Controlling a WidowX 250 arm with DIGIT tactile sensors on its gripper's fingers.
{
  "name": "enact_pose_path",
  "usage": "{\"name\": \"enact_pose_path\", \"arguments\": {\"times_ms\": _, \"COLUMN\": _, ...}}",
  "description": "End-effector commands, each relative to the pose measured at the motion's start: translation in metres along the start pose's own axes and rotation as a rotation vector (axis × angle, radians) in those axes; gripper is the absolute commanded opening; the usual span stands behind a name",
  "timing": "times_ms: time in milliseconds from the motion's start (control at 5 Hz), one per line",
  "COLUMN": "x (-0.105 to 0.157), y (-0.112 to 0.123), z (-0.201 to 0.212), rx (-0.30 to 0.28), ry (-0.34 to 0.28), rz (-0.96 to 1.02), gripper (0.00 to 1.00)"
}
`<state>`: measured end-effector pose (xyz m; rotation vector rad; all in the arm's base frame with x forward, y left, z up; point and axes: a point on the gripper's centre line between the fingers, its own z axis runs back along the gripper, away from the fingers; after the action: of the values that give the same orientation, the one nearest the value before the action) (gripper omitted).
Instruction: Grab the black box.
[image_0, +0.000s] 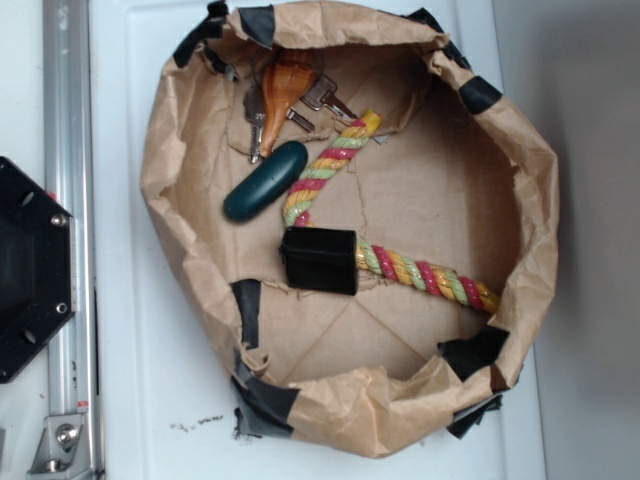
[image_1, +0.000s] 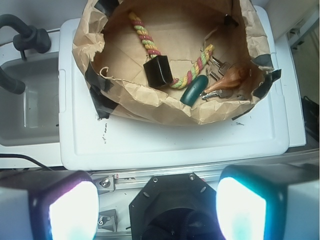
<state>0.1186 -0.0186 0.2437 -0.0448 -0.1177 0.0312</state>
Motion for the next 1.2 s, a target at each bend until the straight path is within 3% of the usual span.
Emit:
{"name": "enact_pose_path", "arguments": {"times_ms": 0, "x": 0.000, "y": 0.000, "z": 0.000, "rx": 0.000, "ry": 0.000, "rz": 0.000, "gripper": 1.00}}
{"name": "enact_pose_path", "arguments": {"times_ms": 200, "x": 0.046, "y": 0.009, "z": -0.035, "rx": -0.002, "ry": 0.014, "rz": 0.009, "gripper": 1.00}}
{"name": "enact_pose_path", "arguments": {"times_ms": 400, "x": 0.092, "y": 0.023, "z": -0.058, "rx": -0.020, "ry": -0.013, "rz": -0.002, "gripper": 1.00}}
{"name": "enact_pose_path", "arguments": {"times_ms": 600, "x": 0.117, "y": 0.042, "z": -0.085, "rx": -0.029, "ry": 0.019, "rz": -0.002, "gripper": 1.00}}
{"name": "enact_pose_path", "arguments": {"times_ms": 800, "x": 0.125, "y": 0.061, "z": -0.128, "rx": -0.122, "ry": 0.100, "rz": -0.040, "gripper": 1.00}}
{"name": "enact_pose_path", "arguments": {"times_ms": 1000, "x": 0.120, "y": 0.053, "z": -0.169, "rx": -0.163, "ry": 0.150, "rz": -0.185, "gripper": 1.00}}
